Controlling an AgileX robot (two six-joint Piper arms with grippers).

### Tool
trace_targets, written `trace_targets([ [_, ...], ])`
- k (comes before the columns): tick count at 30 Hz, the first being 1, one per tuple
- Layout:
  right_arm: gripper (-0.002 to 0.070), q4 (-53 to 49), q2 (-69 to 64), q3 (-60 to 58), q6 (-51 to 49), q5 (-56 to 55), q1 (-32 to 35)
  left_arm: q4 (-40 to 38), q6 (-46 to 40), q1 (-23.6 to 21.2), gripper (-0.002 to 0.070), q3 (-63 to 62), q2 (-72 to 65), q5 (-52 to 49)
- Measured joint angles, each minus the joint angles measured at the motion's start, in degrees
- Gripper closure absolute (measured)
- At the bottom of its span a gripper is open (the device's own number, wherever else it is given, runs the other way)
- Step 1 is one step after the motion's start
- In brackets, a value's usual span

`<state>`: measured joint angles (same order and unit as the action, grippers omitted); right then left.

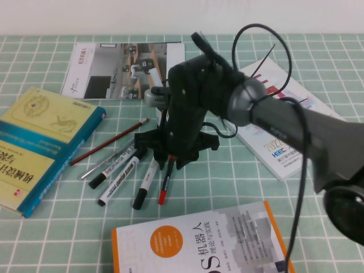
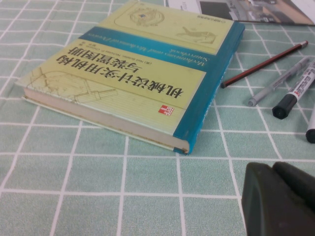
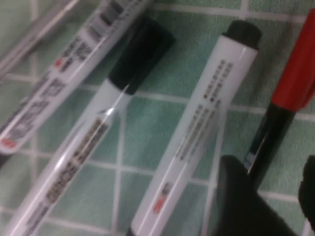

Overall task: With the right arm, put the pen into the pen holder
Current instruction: Pick up the pen on the table

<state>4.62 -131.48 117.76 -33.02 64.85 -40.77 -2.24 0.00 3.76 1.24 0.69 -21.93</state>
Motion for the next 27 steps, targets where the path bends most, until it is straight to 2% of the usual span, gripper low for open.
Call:
trace_targets([
  [11, 0.0427, -0.8, -3.5, 2.3, -1.7, 1.6, 0.0, 0.0, 0.0, 0.0, 0.0681, 0.0, 0.0, 0.0],
  [14, 0.0474, -0.9, -3.5, 2.5, -1.7, 2.3, 0.0, 0.0, 0.0, 0.0, 0.0681, 0.0, 0.0, 0.0],
  [17, 0.0593, -1.8, -3.6, 2.5, -1.7, 3.3, 0.0, 0.0, 0.0, 0.0, 0.0681, 0.0, 0.0, 0.0],
  [18, 0.0612, -1.9, -3.6, 2.5, -1.7, 3.5, 0.0, 0.0, 0.0, 0.0, 0.0681, 0.0, 0.0, 0.0],
  [27, 0.0612, -3.6, -3.1, 2.6, 1.1, 4.6, 0.1, 0.0, 0.0, 0.0, 0.0681, 0.0, 0.0, 0.0],
])
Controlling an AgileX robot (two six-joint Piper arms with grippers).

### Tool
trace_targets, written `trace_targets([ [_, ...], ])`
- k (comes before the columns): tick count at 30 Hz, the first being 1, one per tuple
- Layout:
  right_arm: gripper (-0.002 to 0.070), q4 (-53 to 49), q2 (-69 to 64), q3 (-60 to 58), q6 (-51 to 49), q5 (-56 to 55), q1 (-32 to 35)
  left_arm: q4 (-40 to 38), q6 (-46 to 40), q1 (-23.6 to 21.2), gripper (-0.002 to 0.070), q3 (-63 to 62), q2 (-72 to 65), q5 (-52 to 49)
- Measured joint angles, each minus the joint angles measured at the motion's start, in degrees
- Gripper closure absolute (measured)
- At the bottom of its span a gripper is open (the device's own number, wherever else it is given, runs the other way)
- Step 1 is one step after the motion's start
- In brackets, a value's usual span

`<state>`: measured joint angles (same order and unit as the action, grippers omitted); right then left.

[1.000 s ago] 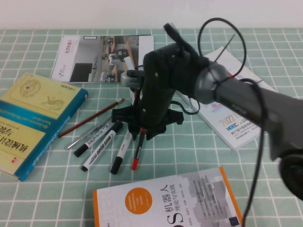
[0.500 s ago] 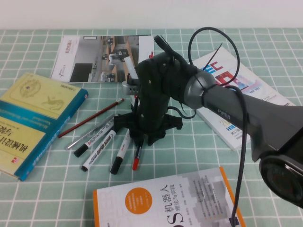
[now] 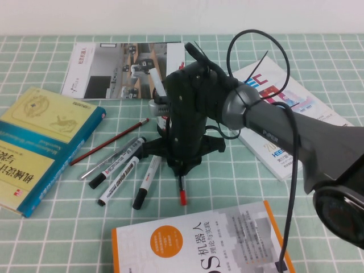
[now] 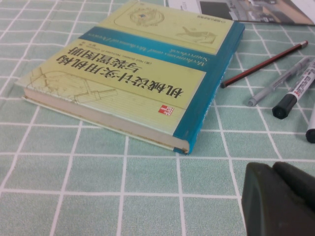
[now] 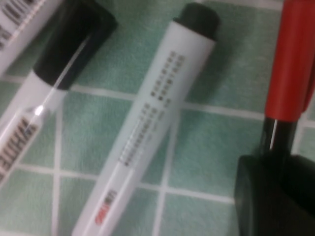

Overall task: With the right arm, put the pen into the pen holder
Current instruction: Pick up the pen on the table, then place the pen onto the pen holder

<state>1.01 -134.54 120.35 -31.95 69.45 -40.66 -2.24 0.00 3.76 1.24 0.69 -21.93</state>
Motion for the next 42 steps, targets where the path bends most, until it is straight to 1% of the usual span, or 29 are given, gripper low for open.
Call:
trace_targets([
  [5, 0.0612, -0.3, 2.5, -0.1, 2.9, 0.7, 0.1, 0.0, 0.0, 0.0, 0.0681, 0.0, 0.0, 0.0],
  [11, 0.0612, 3.1, 5.2, -0.1, 6.7, 0.8, 0.1, 0.0, 0.0, 0.0, 0.0681, 0.0, 0.0, 0.0],
  [14, 0.0612, 6.4, 5.7, -0.1, 8.8, 0.9, -0.1, 0.0, 0.0, 0.0, 0.0681, 0.0, 0.0, 0.0],
  [17, 0.0612, 7.9, 5.9, -0.1, 11.0, 0.9, -1.0, 0.0, 0.0, 0.0, 0.0681, 0.0, 0.0, 0.0],
  [23, 0.0612, 7.0, 8.2, -0.4, 14.6, -0.1, -3.3, 0.0, 0.0, 0.0, 0.0681, 0.0, 0.0, 0.0],
  [27, 0.0612, 3.8, 12.0, -1.9, 16.4, -8.3, -4.5, 0.0, 0.0, 0.0, 0.0681, 0.0, 0.0, 0.0],
  [30, 0.0612, 1.6, 15.7, -5.3, 17.4, -16.1, -5.1, 0.0, 0.0, 0.0, 0.0681, 0.0, 0.0, 0.0],
  [32, 0.0612, 0.6, 18.5, -9.4, 17.7, -23.3, -5.2, 0.0, 0.0, 0.0, 0.0681, 0.0, 0.0, 0.0],
  [35, 0.0612, -1.0, 22.3, -17.6, 17.9, -34.6, -5.2, 0.0, 0.0, 0.0, 0.0681, 0.0, 0.0, 0.0],
  [40, 0.0612, -3.8, 28.8, -33.9, 18.1, -60.9, -4.4, 0.0, 0.0, 0.0, 0.0681, 0.0, 0.0, 0.0],
  [42, 0.0612, -4.4, 30.4, -38.7, 18.1, -69.8, -3.6, 0.0, 0.0, 0.0, 0.0681, 0.0, 0.0, 0.0],
])
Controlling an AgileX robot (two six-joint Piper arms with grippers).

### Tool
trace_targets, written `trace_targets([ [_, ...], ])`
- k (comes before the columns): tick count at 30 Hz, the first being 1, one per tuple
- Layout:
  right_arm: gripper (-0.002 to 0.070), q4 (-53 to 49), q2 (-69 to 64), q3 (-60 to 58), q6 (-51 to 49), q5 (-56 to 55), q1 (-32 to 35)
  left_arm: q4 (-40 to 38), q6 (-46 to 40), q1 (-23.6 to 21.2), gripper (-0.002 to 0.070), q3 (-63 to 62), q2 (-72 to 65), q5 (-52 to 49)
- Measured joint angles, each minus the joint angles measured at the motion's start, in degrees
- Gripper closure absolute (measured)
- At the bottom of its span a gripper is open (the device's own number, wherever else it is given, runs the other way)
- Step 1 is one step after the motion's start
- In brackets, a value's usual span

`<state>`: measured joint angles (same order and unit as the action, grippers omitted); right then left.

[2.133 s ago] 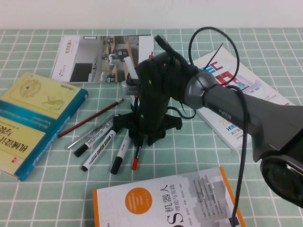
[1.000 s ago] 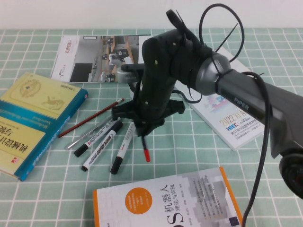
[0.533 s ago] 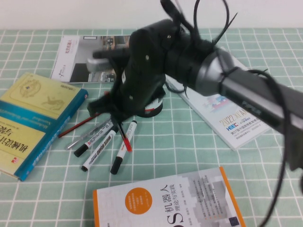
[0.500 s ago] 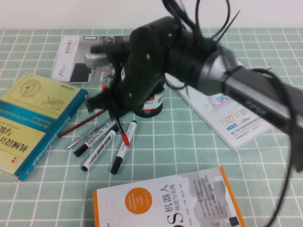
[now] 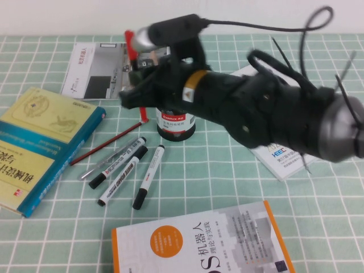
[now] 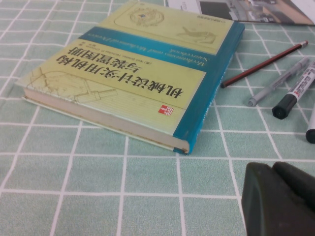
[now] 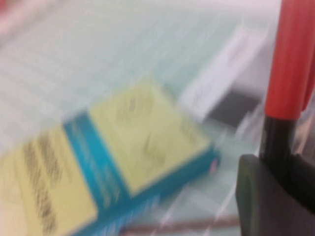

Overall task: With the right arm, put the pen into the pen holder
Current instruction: Place the pen onto the pen holder

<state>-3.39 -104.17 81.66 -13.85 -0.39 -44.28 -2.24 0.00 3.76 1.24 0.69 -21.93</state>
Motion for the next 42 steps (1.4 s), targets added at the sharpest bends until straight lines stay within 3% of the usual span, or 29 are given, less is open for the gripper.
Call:
trace_targets([
  [4, 0.0612, -0.2, 0.7, -5.8, 0.0, -12.1, 2.2, 0.0, 0.0, 0.0, 0.0681, 0.0, 0.0, 0.0],
  [16, 0.0612, 2.5, -5.4, -6.6, 1.3, -26.6, 8.9, 0.0, 0.0, 0.0, 0.0681, 0.0, 0.0, 0.0],
  [42, 0.0611, 2.5, -13.2, -6.6, 4.2, -28.8, 10.0, 0.0, 0.0, 0.0, 0.0681, 0.0, 0.0, 0.0],
])
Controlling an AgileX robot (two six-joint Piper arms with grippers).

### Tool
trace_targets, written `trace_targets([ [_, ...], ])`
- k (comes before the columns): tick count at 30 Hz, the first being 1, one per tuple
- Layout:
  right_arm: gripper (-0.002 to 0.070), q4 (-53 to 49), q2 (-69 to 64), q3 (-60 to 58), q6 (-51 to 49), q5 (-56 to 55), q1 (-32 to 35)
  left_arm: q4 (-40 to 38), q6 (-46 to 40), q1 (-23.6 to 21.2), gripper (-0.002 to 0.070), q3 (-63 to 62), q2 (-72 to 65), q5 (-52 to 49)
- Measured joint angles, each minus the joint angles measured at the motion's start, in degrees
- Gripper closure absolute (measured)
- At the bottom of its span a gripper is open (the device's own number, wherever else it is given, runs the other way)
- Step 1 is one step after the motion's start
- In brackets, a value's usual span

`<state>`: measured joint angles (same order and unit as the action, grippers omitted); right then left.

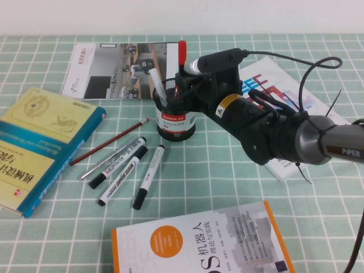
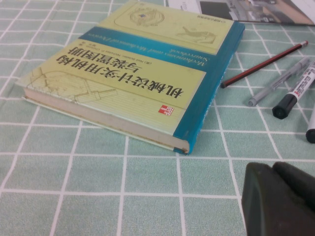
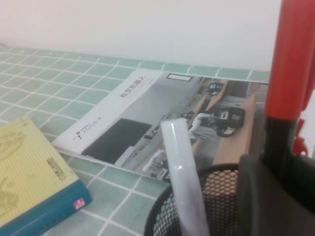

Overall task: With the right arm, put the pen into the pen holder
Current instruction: Place the pen onto the pen holder

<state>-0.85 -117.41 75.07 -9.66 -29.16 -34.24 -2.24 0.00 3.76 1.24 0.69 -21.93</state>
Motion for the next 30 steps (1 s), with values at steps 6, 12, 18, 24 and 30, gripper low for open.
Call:
trace_targets([
  [6, 0.0555, 0.3, 0.0, 0.0, 0.0, 0.1, 0.0, 0.0, 0.0, 0.0, 0.0681, 0.0, 0.0, 0.0],
  [12, 0.0417, 3.1, 0.0, 0.0, 0.0, 0.7, 0.0, 0.0, 0.0, 0.0, 0.0681, 0.0, 0.0, 0.0],
  [18, 0.0319, 4.4, 1.9, 0.0, 0.0, 4.5, 0.0, 0.0, 0.0, 0.0, 0.0681, 0.0, 0.0, 0.0],
  [24, 0.0365, 3.5, 10.9, 0.0, 0.1, 17.2, 0.0, 0.0, 0.0, 0.0, 0.0681, 0.0, 0.0, 0.0],
  [30, 0.0643, 1.7, 23.6, 0.0, 0.1, 39.5, 0.0, 0.0, 0.0, 0.0, 0.0681, 0.0, 0.0, 0.0],
])
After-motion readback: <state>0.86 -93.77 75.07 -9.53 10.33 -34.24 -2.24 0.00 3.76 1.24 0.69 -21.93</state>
